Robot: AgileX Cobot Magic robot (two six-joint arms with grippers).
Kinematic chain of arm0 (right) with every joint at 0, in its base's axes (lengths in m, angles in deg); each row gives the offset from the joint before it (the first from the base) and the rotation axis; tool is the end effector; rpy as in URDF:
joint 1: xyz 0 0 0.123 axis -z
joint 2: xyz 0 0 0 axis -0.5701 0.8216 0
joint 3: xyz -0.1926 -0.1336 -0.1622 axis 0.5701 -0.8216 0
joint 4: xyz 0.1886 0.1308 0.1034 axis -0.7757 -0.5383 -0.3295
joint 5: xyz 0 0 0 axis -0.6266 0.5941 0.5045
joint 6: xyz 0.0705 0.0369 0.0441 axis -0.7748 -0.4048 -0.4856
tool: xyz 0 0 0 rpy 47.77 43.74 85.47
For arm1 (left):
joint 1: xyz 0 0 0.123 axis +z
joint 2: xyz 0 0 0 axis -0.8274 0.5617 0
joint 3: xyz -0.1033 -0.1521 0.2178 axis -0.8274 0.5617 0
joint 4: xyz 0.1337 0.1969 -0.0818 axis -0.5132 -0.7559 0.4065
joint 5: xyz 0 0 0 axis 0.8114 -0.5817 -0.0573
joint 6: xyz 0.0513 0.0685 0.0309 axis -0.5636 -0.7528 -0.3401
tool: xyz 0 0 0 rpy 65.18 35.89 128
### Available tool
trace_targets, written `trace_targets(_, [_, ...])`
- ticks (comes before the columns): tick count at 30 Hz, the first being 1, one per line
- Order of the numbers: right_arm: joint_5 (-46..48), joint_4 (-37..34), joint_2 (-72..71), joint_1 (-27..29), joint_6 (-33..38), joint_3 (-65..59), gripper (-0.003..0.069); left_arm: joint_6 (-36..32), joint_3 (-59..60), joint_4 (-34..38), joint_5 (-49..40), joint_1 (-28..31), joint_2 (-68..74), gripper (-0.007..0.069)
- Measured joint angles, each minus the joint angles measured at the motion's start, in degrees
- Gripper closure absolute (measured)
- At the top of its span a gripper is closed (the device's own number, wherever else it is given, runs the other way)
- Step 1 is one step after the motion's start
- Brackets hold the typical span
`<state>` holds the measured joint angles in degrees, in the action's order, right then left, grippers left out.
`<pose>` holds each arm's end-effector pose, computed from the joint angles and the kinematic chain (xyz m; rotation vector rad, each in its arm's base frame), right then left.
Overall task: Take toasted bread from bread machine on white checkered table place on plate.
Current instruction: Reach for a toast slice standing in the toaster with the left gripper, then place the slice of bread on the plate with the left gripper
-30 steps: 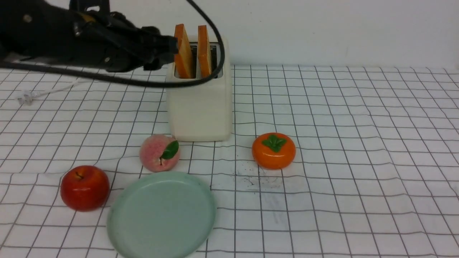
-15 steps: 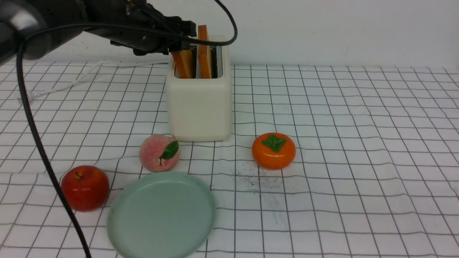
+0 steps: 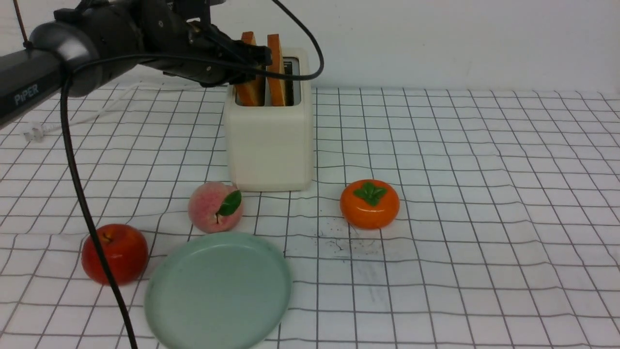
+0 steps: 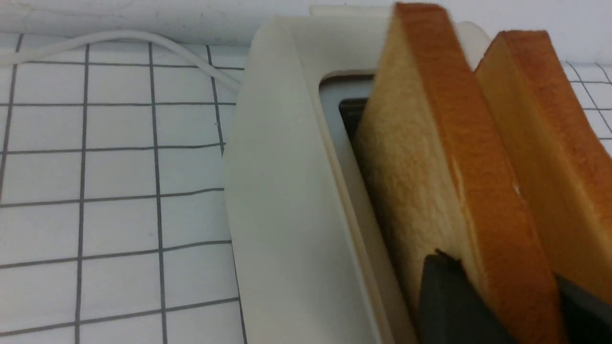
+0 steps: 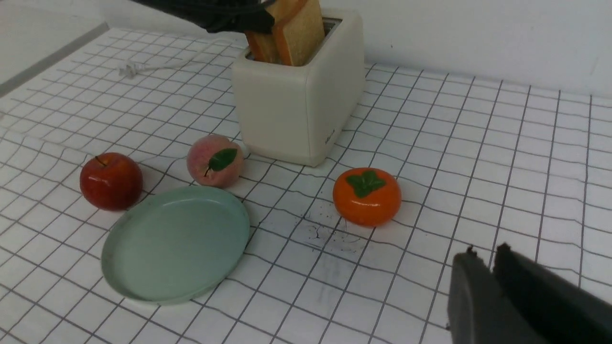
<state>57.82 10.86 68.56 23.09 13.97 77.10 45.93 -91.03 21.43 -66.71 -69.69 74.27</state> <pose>0.0532 0.0354 0.3936 -0.3141 1.8389 0.4333 0.4734 -0.1279 0.3055 0.0617 2.1000 -0.4242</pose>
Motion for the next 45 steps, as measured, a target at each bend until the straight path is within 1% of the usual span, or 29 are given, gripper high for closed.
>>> trace_targets(1, [-0.05, 0.00, 0.00, 0.00, 0.00, 0.04, 0.0588, 0.00, 0.00, 0.00, 0.54, 0.00, 0.06, 0.0530])
trace_targets(10, [0.40, 0.00, 0.00, 0.00, 0.00, 0.14, 0.0580, 0.00, 0.00, -0.99, 1.72, -0.06, -1.97, 0.0527])
trace_targets(13, [0.35, 0.00, 0.00, 0.00, 0.00, 0.14, 0.0575, 0.00, 0.00, -2.50, 1.50, -0.06, -5.71, 0.0527])
trace_targets(16, [-0.06, 0.00, 0.00, 0.00, 0.10, 0.14, 0.0575, 0.00, 0.00, -3.47, -1.15, -0.06, -12.15, 0.0527])
trace_targets(17, [-0.30, 0.00, 0.00, 0.00, 0.57, 0.14, 0.0575, 0.00, 0.00, -4.11, -4.84, -0.06, -15.58, 0.0527])
trace_targets(18, [-0.30, 0.00, 0.00, 0.00, 0.72, 0.14, 0.0575, 0.00, 0.00, -4.19, -6.00, -0.06, -16.53, 0.0527])
trace_targets(20, [-0.30, 0.00, 0.00, 0.00, 1.31, 0.14, 0.0575, 0.68, -0.17, -5.48, -14.46, -0.06, -22.57, 0.0527])
trace_targets(21, [-0.30, 0.00, 0.00, 0.00, 1.36, 0.14, 0.0575, 0.98, -0.17, -5.58, -15.19, -0.06, -23.01, 0.0527])
trace_targets(22, [-0.12, 0.00, 0.00, 0.00, 1.48, 0.14, 0.0575, 2.01, -0.17, -5.99, -21.05, -0.06, -26.27, 0.0527])
trace_targets(23, [-0.12, 0.00, 0.00, 0.00, 1.48, 0.14, 0.0575, 2.41, -0.17, -6.11, -21.81, -0.06, -26.65, 0.0527])
trace_targets(25, [0.80, -0.05, 0.00, 0.00, 1.48, 0.14, 0.0575, 4.33, 1.97, -6.03, -30.98, -0.06, -31.96, 0.0527])
trace_targets(26, [0.80, -0.05, 0.00, 0.00, 1.48, 0.14, 0.0575, 4.33, 1.97, -5.96, -31.50, -0.06, -32.36, 0.0527])
trace_targets(27, [1.37, -0.05, 0.00, 0.00, 1.48, 0.14, 0.0575, 5.09, 6.18, -4.54, -34.83, -0.06, -35.65, 0.0527])
trace_targets(29, [1.52, -0.05, 0.00, 0.00, 1.54, 0.14, 0.0580, 5.19, 10.21, -3.30, -36.24, -0.06, -38.16, 0.0527])
trace_targets(30, [1.65, -0.05, 0.00, 0.00, 1.96, 0.14, 0.0599, 5.13, 15.02, -1.32, -36.80, -0.06, -41.12, 0.0527])
trace_targets(32, [1.78, -0.05, 0.00, 0.00, 2.23, 0.14, 0.0634, 4.80, 21.24, 0.66, -36.95, -0.06, -43.93, 0.0527])
trace_targets(33, [2.19, -0.35, 0.00, 0.00, 2.59, 0.14, 0.0665, 4.62, 29.84, 2.82, -35.87, -0.06, -46.72, 0.0527])
trace_targets(34, [2.58, -0.55, 0.00, 0.00, 2.80, 0.14, 0.0674, 4.26, 34.61, 4.09, -34.46, -0.06, -48.11, 0.0527])
trace_targets(35, [2.58, -0.55, 0.00, 0.00, 2.79, 0.14, 0.0675, 4.18, 35.54, 4.56, -34.11, -0.06, -48.52, 0.0527])
trace_targets(37, [3.17, -1.07, 0.00, 0.00, 2.86, 0.14, 0.0678, 2.01, 45.74, 8.46, -28.07, -0.06, -49.50, 0.0527])
trace_targets(39, [3.24, -1.54, 0.00, 0.00, 2.86, 0.19, 0.0678, -0.55, 51.78, 11.88, -23.67, -0.06, -48.75, 0.0527])
trace_targets(40, [3.30, -1.97, 0.00, 0.00, 2.93, 0.18, 0.0678, -2.59, 55.25, 14.37, -20.10, -0.06, -47.34, 0.0527])
trace_targets(42, [3.30, -2.41, 0.00, 0.00, 2.93, 0.18, 0.0678, -4.38, 57.63, 16.23, -16.96, -0.06, -45.97, 0.0527])
trace_targets(43, [3.36, -2.90, 0.00, 0.00, 2.95, 0.18, 0.0678, -6.63, 58.83, 18.06, -14.66, -0.06, -44.18, 0.0527])
trace_targets(45, [3.84, -3.59, 0.00, 0.00, 2.95, 0.18, 0.0678, -8.73, 59.16, 20.32, -12.63, -0.06, -41.62, 0.0527])
